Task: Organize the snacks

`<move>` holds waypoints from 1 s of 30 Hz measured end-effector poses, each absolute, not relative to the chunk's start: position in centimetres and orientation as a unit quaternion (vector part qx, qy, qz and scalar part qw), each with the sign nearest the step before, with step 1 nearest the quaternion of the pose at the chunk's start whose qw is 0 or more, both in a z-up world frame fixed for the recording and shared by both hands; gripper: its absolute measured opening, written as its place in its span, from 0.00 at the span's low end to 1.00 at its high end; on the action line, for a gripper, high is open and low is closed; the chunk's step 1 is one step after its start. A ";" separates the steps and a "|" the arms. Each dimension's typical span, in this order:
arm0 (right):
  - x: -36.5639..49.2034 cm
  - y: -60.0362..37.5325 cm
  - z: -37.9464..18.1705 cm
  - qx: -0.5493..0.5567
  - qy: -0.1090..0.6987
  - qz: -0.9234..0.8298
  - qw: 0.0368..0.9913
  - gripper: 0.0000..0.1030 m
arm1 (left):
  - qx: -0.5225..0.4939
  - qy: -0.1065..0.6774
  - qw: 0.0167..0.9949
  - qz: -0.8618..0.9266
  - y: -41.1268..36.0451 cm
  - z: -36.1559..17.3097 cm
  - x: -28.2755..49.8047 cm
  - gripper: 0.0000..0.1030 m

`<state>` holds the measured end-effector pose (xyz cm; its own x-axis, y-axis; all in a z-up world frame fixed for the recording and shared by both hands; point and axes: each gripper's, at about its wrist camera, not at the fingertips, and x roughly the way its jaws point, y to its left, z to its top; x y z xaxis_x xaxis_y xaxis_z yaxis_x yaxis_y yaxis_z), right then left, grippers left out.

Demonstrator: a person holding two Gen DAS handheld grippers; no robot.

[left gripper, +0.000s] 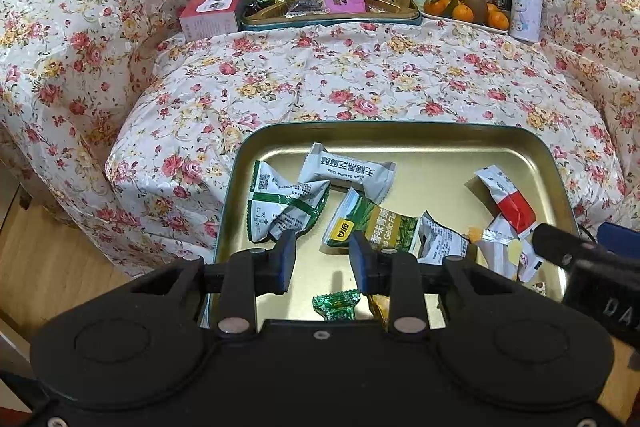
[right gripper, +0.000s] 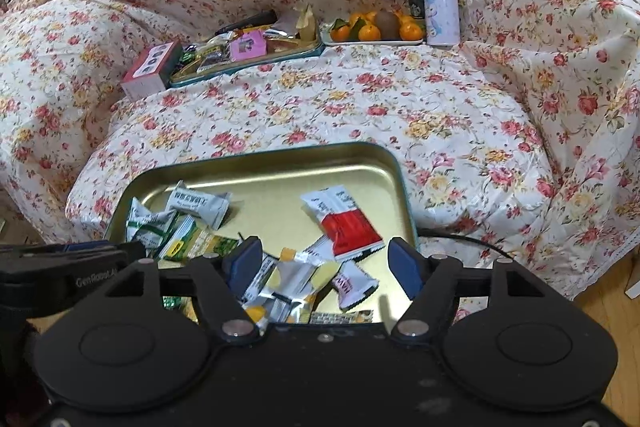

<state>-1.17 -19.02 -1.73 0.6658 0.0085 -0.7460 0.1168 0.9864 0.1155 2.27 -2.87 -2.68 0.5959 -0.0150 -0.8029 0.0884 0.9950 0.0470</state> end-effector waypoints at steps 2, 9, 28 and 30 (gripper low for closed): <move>-1.4 -18.6 -1.9 0.071 0.409 -0.028 0.909 0.70 | 0.043 0.449 0.892 -0.029 -2.9 -2.7 2.2 0.39; -1.3 -18.7 -2.3 0.072 0.417 -0.033 0.906 0.70 | 0.047 0.451 0.891 -0.026 -3.0 -2.9 2.0 0.39; -1.0 -19.1 -3.0 0.080 0.433 -0.043 0.897 0.70 | 0.055 0.458 0.887 -0.024 -3.1 -3.3 2.1 0.39; -1.0 -19.1 -3.0 0.080 0.433 -0.042 0.897 0.70 | 0.056 0.457 0.887 -0.024 -3.1 -3.3 2.1 0.39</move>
